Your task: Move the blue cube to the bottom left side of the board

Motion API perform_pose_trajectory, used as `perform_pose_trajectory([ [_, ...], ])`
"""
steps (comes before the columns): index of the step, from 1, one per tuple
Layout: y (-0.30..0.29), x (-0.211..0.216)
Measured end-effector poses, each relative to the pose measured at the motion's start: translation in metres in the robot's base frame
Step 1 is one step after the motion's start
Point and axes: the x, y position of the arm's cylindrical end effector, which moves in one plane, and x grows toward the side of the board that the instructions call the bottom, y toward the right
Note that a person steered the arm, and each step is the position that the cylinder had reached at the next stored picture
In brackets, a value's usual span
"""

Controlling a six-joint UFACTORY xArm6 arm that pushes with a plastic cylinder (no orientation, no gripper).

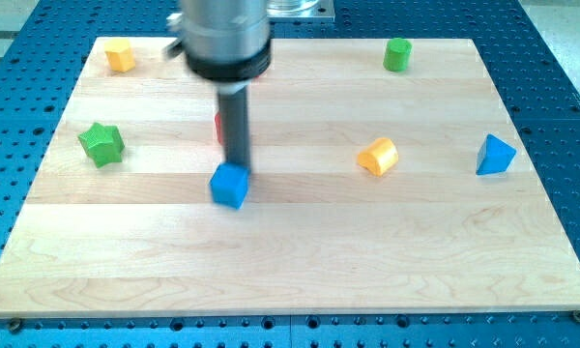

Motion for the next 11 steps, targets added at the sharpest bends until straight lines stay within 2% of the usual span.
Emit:
perform_pose_trajectory([
  [1,0.048,0.014],
  [2,0.022,0.045],
  [3,-0.078,0.066],
  [4,-0.025,0.012],
  [5,-0.078,0.011],
  [6,-0.144,0.03],
  [7,-0.14,0.009],
  [8,-0.168,0.008],
  [9,-0.163,0.052],
  [11,-0.163,0.05],
])
